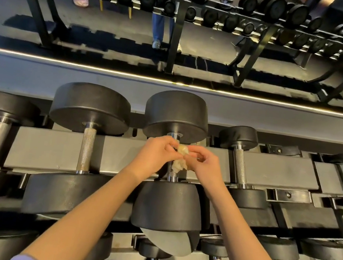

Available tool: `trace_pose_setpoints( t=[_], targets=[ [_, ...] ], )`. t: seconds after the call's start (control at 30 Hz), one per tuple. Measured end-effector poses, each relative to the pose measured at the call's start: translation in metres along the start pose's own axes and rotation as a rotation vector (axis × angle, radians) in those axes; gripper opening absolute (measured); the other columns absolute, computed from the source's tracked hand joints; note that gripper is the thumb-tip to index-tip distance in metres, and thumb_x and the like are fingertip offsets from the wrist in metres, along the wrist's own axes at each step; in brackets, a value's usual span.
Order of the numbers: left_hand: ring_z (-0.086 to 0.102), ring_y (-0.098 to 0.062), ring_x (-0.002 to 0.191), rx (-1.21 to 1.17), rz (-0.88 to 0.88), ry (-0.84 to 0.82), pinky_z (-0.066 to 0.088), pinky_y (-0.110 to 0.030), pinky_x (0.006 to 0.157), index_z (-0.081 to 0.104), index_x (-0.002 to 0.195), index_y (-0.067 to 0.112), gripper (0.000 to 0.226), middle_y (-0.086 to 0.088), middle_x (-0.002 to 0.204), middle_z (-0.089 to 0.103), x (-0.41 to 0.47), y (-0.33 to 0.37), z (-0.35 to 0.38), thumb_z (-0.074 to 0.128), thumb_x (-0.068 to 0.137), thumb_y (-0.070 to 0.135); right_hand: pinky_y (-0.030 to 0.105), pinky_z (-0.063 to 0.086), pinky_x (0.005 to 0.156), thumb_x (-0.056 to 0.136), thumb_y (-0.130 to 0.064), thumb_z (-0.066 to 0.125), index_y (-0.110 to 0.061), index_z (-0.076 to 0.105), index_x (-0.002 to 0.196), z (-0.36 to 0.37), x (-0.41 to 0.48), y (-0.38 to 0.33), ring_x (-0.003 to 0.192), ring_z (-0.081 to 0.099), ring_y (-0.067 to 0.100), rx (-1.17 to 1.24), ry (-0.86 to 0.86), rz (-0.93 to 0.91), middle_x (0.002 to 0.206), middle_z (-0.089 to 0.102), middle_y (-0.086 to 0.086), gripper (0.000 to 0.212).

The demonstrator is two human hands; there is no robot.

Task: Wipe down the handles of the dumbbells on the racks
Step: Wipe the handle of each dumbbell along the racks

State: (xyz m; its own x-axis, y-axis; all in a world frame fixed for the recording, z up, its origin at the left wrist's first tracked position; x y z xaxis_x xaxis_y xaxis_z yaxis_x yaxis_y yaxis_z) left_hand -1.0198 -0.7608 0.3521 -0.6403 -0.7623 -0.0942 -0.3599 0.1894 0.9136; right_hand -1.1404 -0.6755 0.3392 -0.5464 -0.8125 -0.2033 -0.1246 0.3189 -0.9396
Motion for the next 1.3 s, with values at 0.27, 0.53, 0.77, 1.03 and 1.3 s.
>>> trace_pose_setpoints(
  t=[0.27, 0.53, 0.77, 1.03, 1.3],
  targets=[
    [0.031, -0.016, 0.137, 0.491, 0.263, 0.259, 0.031, -0.036, 0.113, 0.037, 0.145, 0.015, 0.048, -0.002, 0.15, 0.036, 0.011, 0.028, -0.038, 0.048, 0.099, 0.024, 0.025, 0.046, 0.07, 0.084, -0.006, 0.069, -0.013, 0.063, 0.088, 0.019, 0.021, 0.021, 0.081, 0.061, 0.019, -0.465, -0.077, 0.108, 0.087, 0.065, 0.006, 0.01],
    [0.023, -0.008, 0.139, 0.467, 0.252, 0.212, 0.026, -0.025, 0.11, 0.032, 0.148, 0.022, 0.049, 0.007, 0.153, 0.028, 0.013, 0.02, -0.039, 0.043, 0.101, 0.026, 0.023, 0.044, 0.073, 0.086, -0.009, 0.066, -0.008, 0.07, 0.08, 0.018, 0.05, 0.0, 0.072, 0.057, 0.012, -0.311, 0.157, 0.001, 0.076, 0.064, 0.001, 0.007],
    [0.021, -0.005, 0.139, 0.446, 0.251, 0.19, 0.019, -0.018, 0.106, 0.032, 0.147, 0.025, 0.047, 0.009, 0.153, 0.028, 0.015, 0.017, -0.041, 0.041, 0.101, 0.025, 0.028, 0.047, 0.071, 0.085, -0.007, 0.065, -0.02, 0.059, 0.065, 0.017, 0.045, 0.011, 0.071, 0.057, 0.017, -0.411, 0.082, 0.039, 0.069, 0.06, -0.002, 0.024],
    [0.019, -0.006, 0.14, 0.437, 0.251, 0.157, 0.016, -0.018, 0.107, 0.031, 0.148, 0.026, 0.049, 0.01, 0.154, 0.027, 0.017, 0.015, -0.041, 0.045, 0.1, 0.022, 0.028, 0.048, 0.07, 0.083, -0.007, 0.065, -0.016, 0.065, 0.07, 0.018, 0.047, 0.0, 0.069, 0.057, 0.016, -0.521, 0.076, -0.03, 0.068, 0.06, -0.003, 0.016],
    [0.015, -0.008, 0.143, 0.446, 0.221, 0.139, 0.017, -0.022, 0.11, 0.027, 0.149, 0.026, 0.052, 0.01, 0.156, 0.022, 0.014, 0.016, -0.038, 0.045, 0.1, 0.025, 0.032, 0.05, 0.072, 0.085, -0.013, 0.061, -0.026, 0.056, 0.065, 0.021, 0.041, 0.01, 0.077, 0.06, 0.019, -0.627, 0.01, 0.041, 0.077, 0.062, -0.001, 0.024]
  ],
)
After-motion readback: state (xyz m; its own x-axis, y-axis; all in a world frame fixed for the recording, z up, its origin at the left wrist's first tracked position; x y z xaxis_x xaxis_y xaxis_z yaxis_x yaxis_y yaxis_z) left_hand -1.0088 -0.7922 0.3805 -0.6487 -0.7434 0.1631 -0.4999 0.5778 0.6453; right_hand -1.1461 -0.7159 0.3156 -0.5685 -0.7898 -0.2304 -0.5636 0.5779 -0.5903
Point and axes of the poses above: each hand's wrist, its own x-axis towards the middle knuckle, its own z-axis out of the palm, y = z × x, the point moved 9 cm from there along x, towards the middle knuckle
